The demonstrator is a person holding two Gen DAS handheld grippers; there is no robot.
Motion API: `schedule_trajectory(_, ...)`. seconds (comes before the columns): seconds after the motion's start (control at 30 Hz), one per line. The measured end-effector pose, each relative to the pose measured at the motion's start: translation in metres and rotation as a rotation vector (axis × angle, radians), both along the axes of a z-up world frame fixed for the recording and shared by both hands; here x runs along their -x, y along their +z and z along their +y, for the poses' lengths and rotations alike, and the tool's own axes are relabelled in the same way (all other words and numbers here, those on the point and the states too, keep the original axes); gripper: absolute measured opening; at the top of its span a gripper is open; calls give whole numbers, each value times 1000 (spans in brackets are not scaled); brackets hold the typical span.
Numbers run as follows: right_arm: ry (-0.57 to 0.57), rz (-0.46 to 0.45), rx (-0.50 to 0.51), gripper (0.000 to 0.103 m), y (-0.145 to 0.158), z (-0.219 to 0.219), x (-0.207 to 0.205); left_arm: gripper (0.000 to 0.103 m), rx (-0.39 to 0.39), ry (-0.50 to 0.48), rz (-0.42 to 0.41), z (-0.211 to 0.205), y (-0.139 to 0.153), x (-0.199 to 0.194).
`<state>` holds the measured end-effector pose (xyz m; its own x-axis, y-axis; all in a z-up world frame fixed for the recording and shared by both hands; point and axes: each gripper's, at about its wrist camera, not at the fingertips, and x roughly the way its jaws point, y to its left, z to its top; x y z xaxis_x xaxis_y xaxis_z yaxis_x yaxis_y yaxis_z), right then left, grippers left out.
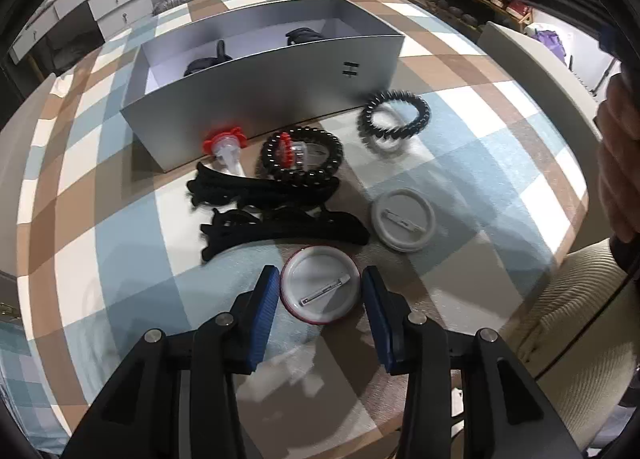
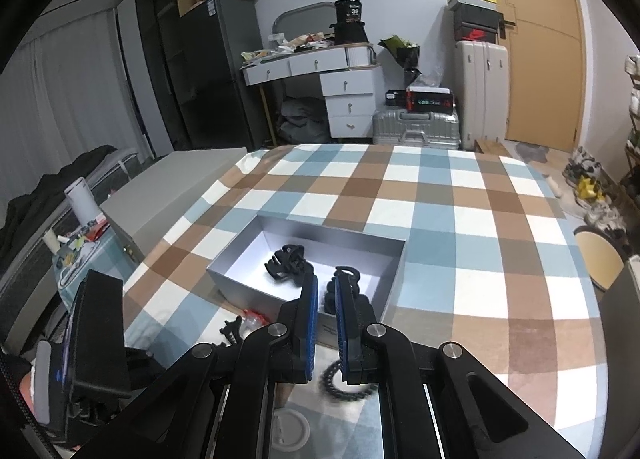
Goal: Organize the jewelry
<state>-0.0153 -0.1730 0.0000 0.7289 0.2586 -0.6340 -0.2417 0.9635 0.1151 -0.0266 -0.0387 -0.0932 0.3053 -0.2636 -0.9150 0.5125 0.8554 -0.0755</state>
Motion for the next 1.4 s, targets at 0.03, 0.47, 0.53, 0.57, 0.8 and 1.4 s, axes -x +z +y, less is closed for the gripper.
schedule_trajectory(0.03,-1,1,2,8,0,0,0,37,1,-3,0,0,1,0)
schedule_trajectory(0.47,-69,105,-66,14,-14,-40,3,37,147,62,-90,26,47,-1)
schedule_trajectory(0.53,-79,130,-60,18,-20,-40,5,37,167,77,-108,30,53,-1)
schedule_trajectory(0.57,-74,152,-55,23,-25,-39,5,37,175,88,-118,32,56,-2)
schedule_trajectory(0.8,-74,329,95,34,-75,-21,-17,37,189,119,-164,42,66,-4)
schedule_trajectory(1.4,19,217,308,9,-70,14,5,37,189,188,-209,54,72,-8)
